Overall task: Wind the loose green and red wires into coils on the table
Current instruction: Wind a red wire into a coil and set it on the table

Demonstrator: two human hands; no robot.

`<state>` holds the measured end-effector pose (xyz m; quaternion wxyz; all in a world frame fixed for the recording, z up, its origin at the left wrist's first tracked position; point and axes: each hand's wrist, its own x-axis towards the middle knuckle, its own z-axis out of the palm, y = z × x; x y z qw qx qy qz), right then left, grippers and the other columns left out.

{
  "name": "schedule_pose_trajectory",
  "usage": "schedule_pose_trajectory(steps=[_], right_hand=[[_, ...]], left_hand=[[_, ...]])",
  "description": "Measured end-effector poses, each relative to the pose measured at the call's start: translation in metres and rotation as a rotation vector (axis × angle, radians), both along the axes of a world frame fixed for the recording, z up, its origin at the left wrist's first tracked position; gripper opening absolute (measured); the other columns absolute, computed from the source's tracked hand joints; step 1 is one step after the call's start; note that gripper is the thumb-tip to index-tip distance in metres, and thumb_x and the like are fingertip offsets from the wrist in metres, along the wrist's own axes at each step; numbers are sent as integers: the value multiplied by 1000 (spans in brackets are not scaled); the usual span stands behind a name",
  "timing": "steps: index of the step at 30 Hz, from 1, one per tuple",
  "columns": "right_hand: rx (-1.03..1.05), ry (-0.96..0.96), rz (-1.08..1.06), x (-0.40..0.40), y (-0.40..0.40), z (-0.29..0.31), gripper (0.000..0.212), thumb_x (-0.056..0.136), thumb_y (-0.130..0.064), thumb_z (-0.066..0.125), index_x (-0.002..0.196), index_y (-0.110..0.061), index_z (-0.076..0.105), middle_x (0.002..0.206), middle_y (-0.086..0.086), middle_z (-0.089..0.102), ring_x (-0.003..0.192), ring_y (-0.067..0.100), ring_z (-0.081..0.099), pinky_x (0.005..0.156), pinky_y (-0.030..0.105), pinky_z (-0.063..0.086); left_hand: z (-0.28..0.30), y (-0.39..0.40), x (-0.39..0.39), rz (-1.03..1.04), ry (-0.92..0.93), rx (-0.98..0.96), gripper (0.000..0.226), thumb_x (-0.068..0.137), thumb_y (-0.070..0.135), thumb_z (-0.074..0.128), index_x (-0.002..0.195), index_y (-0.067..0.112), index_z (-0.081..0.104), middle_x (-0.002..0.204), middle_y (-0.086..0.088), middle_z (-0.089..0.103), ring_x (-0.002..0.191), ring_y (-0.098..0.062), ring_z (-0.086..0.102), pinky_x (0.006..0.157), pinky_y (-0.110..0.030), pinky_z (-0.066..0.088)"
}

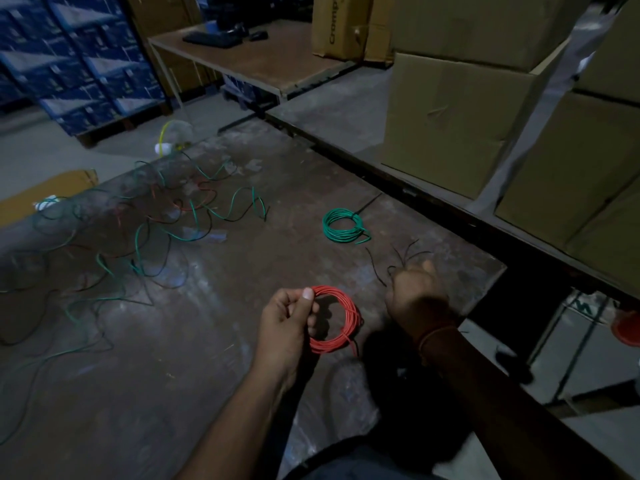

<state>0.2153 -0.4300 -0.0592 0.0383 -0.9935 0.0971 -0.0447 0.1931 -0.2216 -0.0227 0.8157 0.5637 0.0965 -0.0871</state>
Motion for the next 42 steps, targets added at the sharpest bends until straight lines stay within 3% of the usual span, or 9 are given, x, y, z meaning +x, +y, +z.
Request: schedule_pose_trajectory(steps=[3,6,11,22,26,32,36,39,42], right_hand=[[443,-135,-88,-6,2,8,40,89,-39,43,77,-11,70,75,12,67,80,34,63,85,38,43],[1020,-207,-70,-10,6,23,15,95,-19,58,81,-19,64,72,3,63,69,22,58,71,34,45],[1650,-180,-34,-16,24,49,14,104,-11,49,93,-11,56,68,-5,64,47,12,36,54,25,25],[1905,-140,25,-34,54,75,30,99,8,43,105,-5,69,83,8,73,75,16,63,63,17,47],[2049,-96,183,-35,58,82,53,69,13,51,118,-2,64,101,13,74,89,15,70,73,17,52],[1741,-87,73,-28,75,75,11,90,-10,71,96,-17,77,92,10,77,79,16,66,72,35,44],[1534,-138,24,-21,87,63,13,92,-24,70,88,-15,78,81,7,76,71,17,62,70,43,47],[1473,-23,87,-18,93,55,13,93,-23,69,89,-16,79,82,4,74,73,15,63,72,35,50],[1556,171,41,-16,97,47,21,98,-18,60,85,-12,75,77,11,64,53,11,49,51,25,38]], left_hand=[[4,5,0,10,-10,-2,11,99,12,57,98,2,54,56,-2,48,45,-10,35,42,-21,29],[5,10,-2,10,-17,-12,14,99,15,58,96,2,54,56,-2,47,46,-11,34,43,-22,28],[8,17,-7,-35,-35,21,18,100,19,56,93,2,53,57,0,48,46,-11,35,45,-23,29],[18,42,-25,1,-95,127,10,102,7,49,94,3,53,70,-5,54,48,-5,36,43,-19,29],[20,48,-36,-63,-133,156,15,102,9,50,87,6,51,68,-4,54,48,-6,36,45,-21,28],[27,53,-45,-143,-226,255,16,103,11,50,91,-1,50,63,3,58,47,-3,44,46,-16,35],[26,59,-47,-192,-250,282,17,102,11,51,94,-3,52,66,2,58,48,-4,40,47,-16,31],[25,60,-49,-203,-257,284,14,102,12,51,93,1,54,67,2,58,53,-8,39,49,-17,29],[23,61,-48,-196,-264,279,15,102,15,54,89,7,56,68,-2,56,55,-10,39,49,-18,29]])
